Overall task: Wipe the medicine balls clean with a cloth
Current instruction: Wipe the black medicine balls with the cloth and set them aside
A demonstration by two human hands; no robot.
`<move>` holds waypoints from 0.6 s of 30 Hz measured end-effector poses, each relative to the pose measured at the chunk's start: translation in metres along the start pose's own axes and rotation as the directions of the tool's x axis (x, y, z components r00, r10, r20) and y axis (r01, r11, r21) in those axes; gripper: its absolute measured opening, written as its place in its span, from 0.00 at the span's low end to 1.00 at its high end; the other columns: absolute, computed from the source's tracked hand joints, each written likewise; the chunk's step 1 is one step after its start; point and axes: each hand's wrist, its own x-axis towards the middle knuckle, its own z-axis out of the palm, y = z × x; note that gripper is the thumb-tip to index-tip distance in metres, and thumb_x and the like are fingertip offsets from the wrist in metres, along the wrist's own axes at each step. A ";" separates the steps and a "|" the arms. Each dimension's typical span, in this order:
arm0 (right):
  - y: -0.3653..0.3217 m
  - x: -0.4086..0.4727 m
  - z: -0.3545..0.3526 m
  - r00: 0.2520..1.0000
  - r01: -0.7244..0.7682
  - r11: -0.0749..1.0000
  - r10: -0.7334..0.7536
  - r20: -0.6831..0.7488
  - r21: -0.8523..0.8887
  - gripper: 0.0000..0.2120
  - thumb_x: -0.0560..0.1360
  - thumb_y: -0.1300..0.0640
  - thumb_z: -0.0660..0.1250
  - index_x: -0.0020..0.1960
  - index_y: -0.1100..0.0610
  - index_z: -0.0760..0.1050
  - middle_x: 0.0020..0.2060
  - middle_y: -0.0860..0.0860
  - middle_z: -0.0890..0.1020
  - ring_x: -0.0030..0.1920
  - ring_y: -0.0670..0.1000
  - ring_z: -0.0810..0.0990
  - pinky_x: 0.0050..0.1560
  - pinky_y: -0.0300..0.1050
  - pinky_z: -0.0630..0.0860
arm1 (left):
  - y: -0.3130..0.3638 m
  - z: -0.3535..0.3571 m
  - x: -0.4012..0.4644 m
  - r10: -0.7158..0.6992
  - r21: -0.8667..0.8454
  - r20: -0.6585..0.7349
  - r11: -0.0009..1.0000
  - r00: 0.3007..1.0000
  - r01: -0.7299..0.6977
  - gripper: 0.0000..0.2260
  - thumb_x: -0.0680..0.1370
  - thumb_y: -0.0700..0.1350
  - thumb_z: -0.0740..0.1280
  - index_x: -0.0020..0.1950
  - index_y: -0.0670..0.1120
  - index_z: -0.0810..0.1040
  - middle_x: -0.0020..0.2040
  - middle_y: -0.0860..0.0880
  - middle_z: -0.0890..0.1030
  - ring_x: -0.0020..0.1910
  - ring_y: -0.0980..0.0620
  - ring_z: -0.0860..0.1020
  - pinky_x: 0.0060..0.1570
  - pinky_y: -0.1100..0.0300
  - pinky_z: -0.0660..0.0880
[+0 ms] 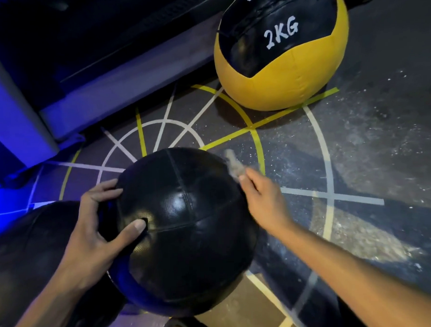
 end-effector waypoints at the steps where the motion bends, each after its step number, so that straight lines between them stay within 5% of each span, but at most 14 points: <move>1: 0.006 -0.004 -0.005 0.999 -0.035 0.999 0.035 -0.007 -0.030 0.12 0.85 0.53 0.58 0.62 0.41 0.77 0.42 0.39 0.81 0.33 0.33 0.74 0.36 0.36 0.69 | -0.001 0.000 -0.004 0.009 0.015 -0.005 1.000 1.000 -0.009 0.35 0.64 0.73 0.74 0.62 0.54 0.73 0.72 0.55 0.71 0.73 0.54 0.70 0.67 0.64 0.70; 4: 0.002 -0.043 -0.005 0.997 0.022 0.998 -0.027 0.076 0.067 0.21 0.85 0.52 0.57 0.77 0.42 0.64 0.61 0.34 0.78 0.49 0.28 0.78 0.48 0.27 0.76 | 0.013 -0.004 -0.002 0.035 0.104 -0.099 0.994 0.994 -0.024 0.28 0.68 0.74 0.70 0.55 0.54 0.76 0.65 0.55 0.74 0.70 0.52 0.72 0.63 0.68 0.69; 6: 0.003 -0.064 -0.007 0.991 0.106 0.992 -0.111 0.073 0.069 0.22 0.85 0.54 0.57 0.78 0.42 0.61 0.74 0.36 0.70 0.72 0.37 0.70 0.71 0.40 0.72 | 0.029 -0.002 0.009 0.098 0.209 -0.125 0.975 0.987 -0.071 0.20 0.71 0.70 0.67 0.53 0.58 0.77 0.63 0.57 0.73 0.70 0.54 0.70 0.64 0.70 0.65; 8: 0.006 -0.073 -0.005 0.978 0.194 0.981 -0.194 0.077 0.009 0.22 0.86 0.56 0.58 0.79 0.46 0.63 0.79 0.40 0.63 0.79 0.44 0.62 0.76 0.49 0.66 | 0.041 0.003 0.023 0.134 0.309 -0.044 0.944 0.990 -0.114 0.20 0.73 0.68 0.65 0.61 0.62 0.77 0.68 0.58 0.71 0.73 0.57 0.66 0.70 0.61 0.62; 11: 0.001 -0.085 0.001 0.934 0.343 0.937 -0.331 0.135 -0.073 0.23 0.86 0.57 0.59 0.80 0.51 0.62 0.80 0.45 0.62 0.80 0.49 0.60 0.79 0.52 0.61 | 0.036 0.014 0.030 0.088 0.398 0.142 0.907 0.986 -0.139 0.31 0.73 0.74 0.62 0.72 0.61 0.72 0.72 0.63 0.70 0.73 0.55 0.67 0.72 0.51 0.63; 13: -0.001 -0.082 0.002 0.906 0.399 0.917 -0.392 0.161 -0.014 0.23 0.86 0.57 0.58 0.80 0.51 0.62 0.80 0.44 0.63 0.79 0.48 0.62 0.79 0.47 0.61 | 0.033 0.017 0.025 0.061 0.393 0.129 0.913 0.990 -0.108 0.33 0.71 0.75 0.62 0.72 0.62 0.71 0.70 0.68 0.69 0.70 0.56 0.67 0.69 0.53 0.63; 16: 0.014 -0.033 0.001 0.977 0.180 0.983 -0.184 0.110 0.045 0.20 0.85 0.60 0.60 0.74 0.46 0.73 0.68 0.33 0.76 0.66 0.36 0.76 0.66 0.38 0.74 | 0.033 0.016 0.016 0.067 0.396 0.106 0.912 0.992 -0.104 0.32 0.70 0.74 0.64 0.71 0.62 0.73 0.70 0.68 0.69 0.69 0.57 0.66 0.68 0.57 0.62; 18: 0.023 0.015 0.000 0.987 -0.116 0.992 0.111 0.115 0.042 0.12 0.84 0.59 0.61 0.59 0.48 0.82 0.54 0.42 0.86 0.54 0.41 0.83 0.56 0.51 0.79 | 0.031 0.014 0.013 0.073 0.393 0.104 0.913 0.992 -0.108 0.32 0.70 0.74 0.64 0.71 0.61 0.73 0.71 0.66 0.70 0.71 0.57 0.66 0.68 0.61 0.61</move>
